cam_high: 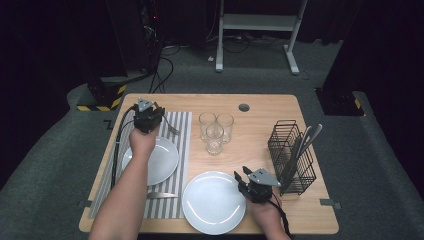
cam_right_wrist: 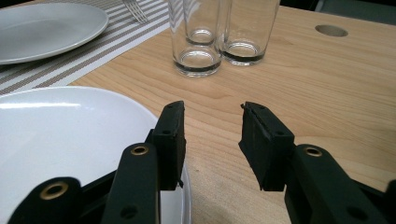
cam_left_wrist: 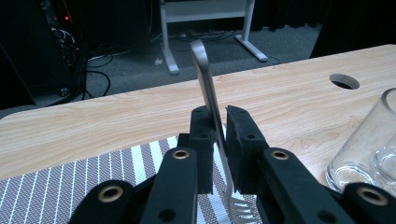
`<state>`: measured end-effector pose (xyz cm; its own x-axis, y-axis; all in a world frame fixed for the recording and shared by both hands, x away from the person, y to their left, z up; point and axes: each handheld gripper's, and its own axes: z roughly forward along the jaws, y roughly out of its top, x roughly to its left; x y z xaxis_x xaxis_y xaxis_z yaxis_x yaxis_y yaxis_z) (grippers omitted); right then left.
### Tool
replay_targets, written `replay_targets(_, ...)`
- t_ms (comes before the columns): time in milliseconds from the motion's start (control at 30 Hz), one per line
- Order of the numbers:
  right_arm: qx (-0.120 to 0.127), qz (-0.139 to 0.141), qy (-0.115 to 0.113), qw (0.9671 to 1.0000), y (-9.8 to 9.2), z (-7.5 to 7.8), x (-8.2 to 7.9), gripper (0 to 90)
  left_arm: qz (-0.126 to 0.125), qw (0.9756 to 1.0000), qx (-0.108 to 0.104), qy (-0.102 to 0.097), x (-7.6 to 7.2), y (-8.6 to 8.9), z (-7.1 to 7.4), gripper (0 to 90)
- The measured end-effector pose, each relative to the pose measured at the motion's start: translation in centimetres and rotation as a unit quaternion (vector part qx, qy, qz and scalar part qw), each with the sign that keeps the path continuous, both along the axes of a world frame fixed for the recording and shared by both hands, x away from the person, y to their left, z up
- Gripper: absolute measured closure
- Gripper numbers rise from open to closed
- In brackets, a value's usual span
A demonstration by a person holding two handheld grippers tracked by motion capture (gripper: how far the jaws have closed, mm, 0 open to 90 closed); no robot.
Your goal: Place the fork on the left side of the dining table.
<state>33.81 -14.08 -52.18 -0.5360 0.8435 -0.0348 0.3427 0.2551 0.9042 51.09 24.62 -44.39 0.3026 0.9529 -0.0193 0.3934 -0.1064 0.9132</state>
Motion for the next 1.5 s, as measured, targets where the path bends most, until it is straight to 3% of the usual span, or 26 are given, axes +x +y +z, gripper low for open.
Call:
replay_targets(533,0.001,0.000,0.001,1.0000,0.0,0.0,0.0,59.4,0.014,0.9998,-0.007,-0.010,-0.2,0.9,0.7,78.3)
replay_targets(1500,0.002,-0.001,0.002,1.0000,0.0,-0.1,0.0,59.4,0.034,0.9994,0.004,0.002,-0.4,2.6,0.8,75.9)
